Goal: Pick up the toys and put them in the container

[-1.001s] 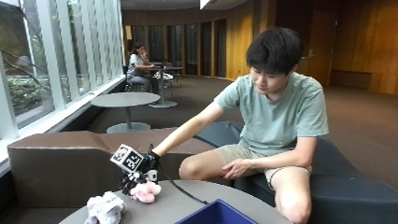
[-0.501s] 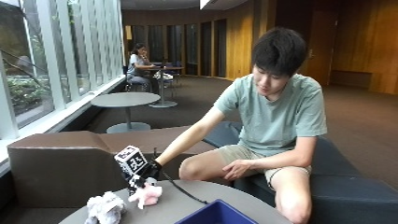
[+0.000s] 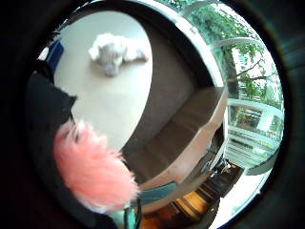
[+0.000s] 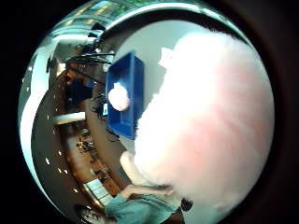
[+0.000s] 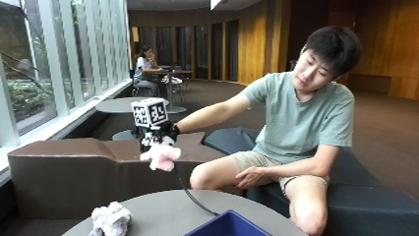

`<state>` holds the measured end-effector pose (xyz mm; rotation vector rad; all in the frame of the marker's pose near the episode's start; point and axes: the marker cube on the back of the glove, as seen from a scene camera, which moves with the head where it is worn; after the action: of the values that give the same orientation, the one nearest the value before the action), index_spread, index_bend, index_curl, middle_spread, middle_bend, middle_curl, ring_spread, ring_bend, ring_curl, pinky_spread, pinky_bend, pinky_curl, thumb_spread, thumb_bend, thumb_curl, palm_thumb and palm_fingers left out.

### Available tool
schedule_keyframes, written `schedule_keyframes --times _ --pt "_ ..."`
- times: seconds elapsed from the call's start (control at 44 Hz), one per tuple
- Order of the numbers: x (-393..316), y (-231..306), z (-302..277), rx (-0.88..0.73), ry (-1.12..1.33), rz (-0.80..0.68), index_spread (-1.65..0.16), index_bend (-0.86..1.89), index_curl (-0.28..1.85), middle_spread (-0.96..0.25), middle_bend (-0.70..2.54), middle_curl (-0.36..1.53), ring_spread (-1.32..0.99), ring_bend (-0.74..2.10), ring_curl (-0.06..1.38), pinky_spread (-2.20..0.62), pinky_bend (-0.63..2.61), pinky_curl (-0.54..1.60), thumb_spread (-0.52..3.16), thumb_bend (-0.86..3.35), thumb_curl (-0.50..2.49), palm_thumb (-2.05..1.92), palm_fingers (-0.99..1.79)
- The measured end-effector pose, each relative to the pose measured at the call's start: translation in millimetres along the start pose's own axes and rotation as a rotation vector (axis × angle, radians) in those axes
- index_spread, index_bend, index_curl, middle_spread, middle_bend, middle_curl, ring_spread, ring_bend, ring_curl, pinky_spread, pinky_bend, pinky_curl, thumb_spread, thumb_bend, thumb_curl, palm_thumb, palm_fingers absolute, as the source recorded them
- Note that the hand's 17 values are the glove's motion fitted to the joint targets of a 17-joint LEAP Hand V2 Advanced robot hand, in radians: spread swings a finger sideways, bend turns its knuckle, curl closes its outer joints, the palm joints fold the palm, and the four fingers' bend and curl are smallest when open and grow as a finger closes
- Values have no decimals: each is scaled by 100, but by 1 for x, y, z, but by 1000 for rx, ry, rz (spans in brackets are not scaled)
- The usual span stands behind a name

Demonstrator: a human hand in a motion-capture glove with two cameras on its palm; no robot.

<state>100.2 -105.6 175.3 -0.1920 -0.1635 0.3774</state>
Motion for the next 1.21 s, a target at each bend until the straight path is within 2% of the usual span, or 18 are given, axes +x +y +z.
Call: schedule_keyframes --times 0.068,0.228,0.341,0.705,1.206 --pt "-29 1 -45 60 63 -127 -35 92 77 -26 108 77 -49 103 75 -28 81 45 78 9 86 72 97" --pt "-113 7 -117 155 108 -203 -34 96 84 -24 113 81 -49 108 79 -28 86 48 67 8 93 72 95" --pt "-175 1 -136 212 93 -267 -34 98 89 -23 115 84 -49 111 80 -28 89 50 61 8 97 71 92" --pt "-306 -19 -101 196 109 -411 -33 101 99 -20 120 88 -47 116 83 -28 94 54 45 6 108 70 89" --pt "-363 -49 -59 138 47 -398 -33 98 107 -19 122 90 -45 119 84 -29 99 58 35 2 119 69 84"
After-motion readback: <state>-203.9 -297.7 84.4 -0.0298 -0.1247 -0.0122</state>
